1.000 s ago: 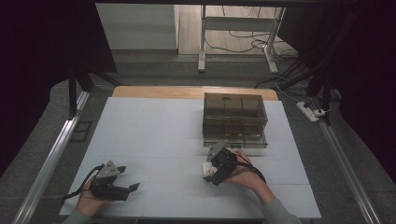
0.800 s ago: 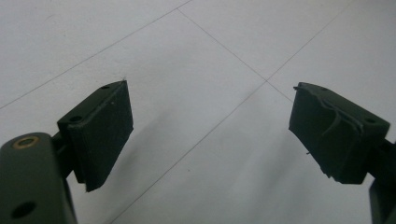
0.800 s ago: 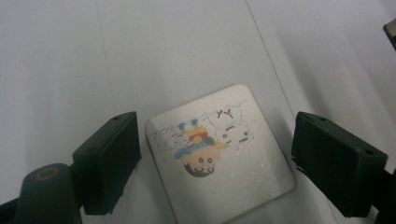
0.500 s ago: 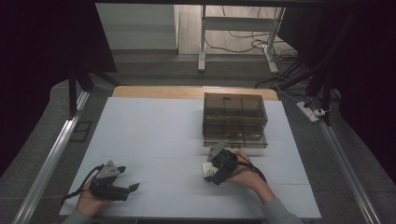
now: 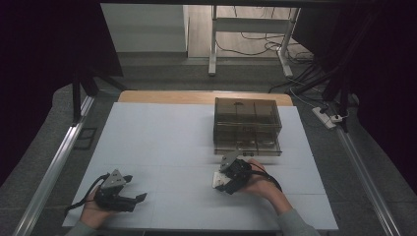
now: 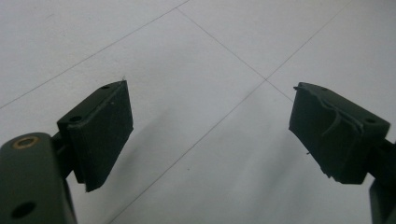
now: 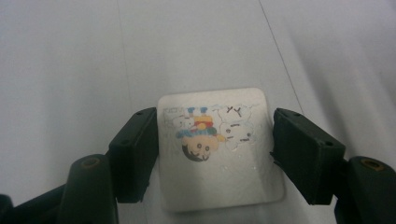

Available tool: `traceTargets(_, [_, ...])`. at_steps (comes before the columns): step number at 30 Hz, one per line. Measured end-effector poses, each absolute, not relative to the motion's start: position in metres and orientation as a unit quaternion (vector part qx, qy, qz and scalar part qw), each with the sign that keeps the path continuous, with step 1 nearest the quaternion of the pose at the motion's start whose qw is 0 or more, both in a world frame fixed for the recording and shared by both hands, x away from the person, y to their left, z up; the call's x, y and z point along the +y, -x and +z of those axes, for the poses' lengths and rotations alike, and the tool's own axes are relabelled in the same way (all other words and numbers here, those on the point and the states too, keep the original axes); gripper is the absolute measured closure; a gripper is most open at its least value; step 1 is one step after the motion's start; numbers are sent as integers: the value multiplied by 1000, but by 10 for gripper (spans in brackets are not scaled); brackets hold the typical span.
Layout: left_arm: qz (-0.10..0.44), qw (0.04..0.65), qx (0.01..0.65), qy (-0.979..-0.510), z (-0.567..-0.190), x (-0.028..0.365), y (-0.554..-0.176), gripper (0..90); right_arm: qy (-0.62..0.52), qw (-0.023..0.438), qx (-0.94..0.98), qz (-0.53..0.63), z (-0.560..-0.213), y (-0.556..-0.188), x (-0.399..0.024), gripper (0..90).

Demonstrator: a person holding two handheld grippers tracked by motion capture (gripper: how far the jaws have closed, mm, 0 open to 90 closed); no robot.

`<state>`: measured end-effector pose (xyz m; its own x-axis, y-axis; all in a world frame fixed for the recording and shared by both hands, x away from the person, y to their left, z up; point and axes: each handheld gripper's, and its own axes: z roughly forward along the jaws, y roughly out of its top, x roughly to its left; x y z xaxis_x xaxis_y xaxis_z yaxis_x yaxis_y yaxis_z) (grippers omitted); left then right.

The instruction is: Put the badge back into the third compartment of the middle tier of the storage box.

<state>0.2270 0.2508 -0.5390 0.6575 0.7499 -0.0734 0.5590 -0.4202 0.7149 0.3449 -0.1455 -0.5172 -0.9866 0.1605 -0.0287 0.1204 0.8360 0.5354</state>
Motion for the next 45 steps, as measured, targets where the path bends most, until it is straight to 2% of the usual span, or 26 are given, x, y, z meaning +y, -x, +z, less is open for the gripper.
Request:
traceTargets(13, [131, 366, 392, -834, -540, 251, -227, 134, -68, 49, 958, 275, -514, -343, -145, 329])
traceTargets(45, [132, 364, 390, -835, -540, 251, -227, 132, -109, 87, 919, 369, -484, -342, -160, 329])
